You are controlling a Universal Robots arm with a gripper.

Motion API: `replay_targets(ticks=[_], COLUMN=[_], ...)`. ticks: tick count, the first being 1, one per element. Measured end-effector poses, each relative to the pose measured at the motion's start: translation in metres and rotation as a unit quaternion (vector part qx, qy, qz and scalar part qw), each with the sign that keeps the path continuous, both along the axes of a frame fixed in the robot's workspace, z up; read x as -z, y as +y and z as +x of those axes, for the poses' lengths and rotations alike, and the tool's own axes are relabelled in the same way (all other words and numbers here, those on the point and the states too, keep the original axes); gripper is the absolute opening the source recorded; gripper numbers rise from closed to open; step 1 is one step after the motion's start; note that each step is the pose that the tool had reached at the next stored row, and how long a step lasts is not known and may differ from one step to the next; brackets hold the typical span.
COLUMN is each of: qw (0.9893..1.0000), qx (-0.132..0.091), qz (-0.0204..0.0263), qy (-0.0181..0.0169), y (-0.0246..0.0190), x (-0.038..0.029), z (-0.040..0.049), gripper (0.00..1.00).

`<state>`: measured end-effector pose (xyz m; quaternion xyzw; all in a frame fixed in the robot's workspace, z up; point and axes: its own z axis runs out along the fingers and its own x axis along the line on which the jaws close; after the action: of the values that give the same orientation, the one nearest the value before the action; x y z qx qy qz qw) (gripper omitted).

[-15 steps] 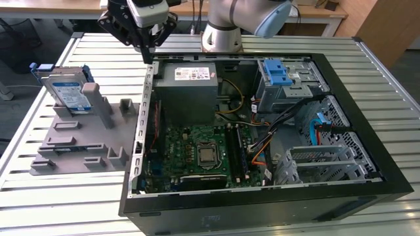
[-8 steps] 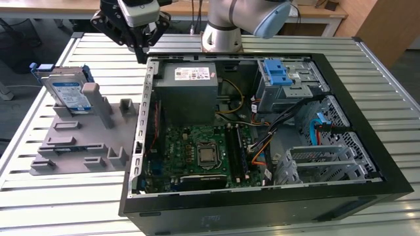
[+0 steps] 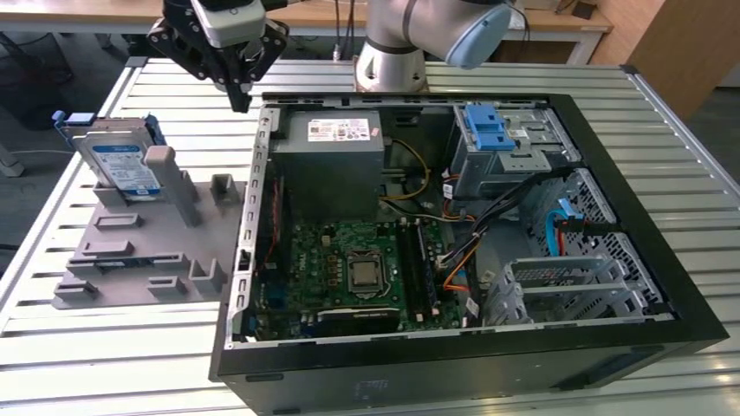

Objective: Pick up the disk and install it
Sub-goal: 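Reach for the disk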

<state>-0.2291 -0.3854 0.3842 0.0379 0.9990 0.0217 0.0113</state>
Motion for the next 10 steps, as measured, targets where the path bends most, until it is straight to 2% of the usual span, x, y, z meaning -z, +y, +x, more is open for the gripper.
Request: replay_targets(ticks=[4,7,10], qw=[1.0000,1.0000,1.0000], qx=[0.000,0.000,0.000], qz=[-0.0002,-0.0059,-0.0069], qy=[0.0001,0.0000,0.0001], y=[0.0000,0.0000,-0.0001], x=[0.0000,0.0000,0.0000], z=[-0.0003,-0.0003,-0.0003], gripper=[0.11,0.11,0.11])
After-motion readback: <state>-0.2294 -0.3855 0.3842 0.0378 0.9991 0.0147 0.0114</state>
